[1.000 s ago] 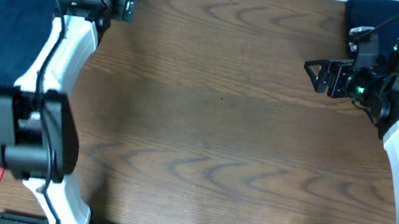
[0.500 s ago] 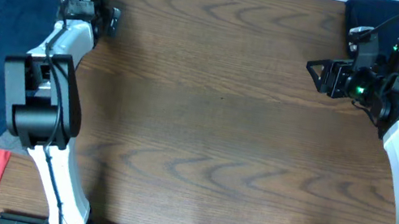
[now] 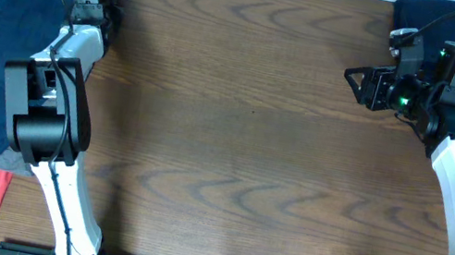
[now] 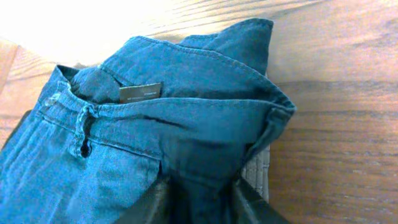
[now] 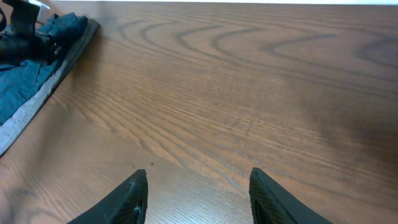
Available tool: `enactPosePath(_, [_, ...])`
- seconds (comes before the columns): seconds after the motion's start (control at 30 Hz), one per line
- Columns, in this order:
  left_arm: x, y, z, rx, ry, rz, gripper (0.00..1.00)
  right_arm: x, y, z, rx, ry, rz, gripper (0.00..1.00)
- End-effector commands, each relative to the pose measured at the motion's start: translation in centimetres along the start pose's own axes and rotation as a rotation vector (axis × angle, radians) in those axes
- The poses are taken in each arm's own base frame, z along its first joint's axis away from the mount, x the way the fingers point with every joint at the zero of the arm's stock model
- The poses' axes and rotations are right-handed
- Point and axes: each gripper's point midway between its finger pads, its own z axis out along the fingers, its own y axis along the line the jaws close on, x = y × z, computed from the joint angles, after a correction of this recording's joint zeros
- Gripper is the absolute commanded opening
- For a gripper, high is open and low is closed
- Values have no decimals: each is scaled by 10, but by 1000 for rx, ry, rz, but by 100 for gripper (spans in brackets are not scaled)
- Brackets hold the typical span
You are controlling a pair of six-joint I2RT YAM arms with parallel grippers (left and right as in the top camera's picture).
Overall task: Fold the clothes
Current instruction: 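Reach the left gripper to the waistband of the top dark blue shorts, then grasp the shorts waistband with the left gripper and lift toward center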
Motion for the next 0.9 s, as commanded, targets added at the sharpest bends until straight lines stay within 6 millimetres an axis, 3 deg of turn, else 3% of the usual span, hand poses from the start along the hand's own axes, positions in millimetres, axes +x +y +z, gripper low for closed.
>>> enactPosePath(0.0, [0,8,3,-27,3,-20,24,-7,5,1,-10,-14,-11,50])
enactPosePath(0.13, [-8,13,-3,-35,-15,-25,11,-8,3,1,0,-17,-13,48])
enactPosePath(0.27, [-43,32,-33,-59,-95,-86,6,-9,3,1,2,-19,-14,46])
enactPosePath(0.4, [-84,56,-87,-75,-187,-179,6,-10,3,1,2,-25,-18,43])
enactPosePath(0.53, [-110,62,-146,-55,-232,-201,6,-11,3,1,2,-26,-19,42])
enactPosePath(0.7, [-133,45,-218,-1,-284,-167,6,-10,3,1,0,-25,16,39])
enactPosePath(0.87, [-166,7,-296,131,-424,-121,6,-7,8,3,-9,-13,16,38])
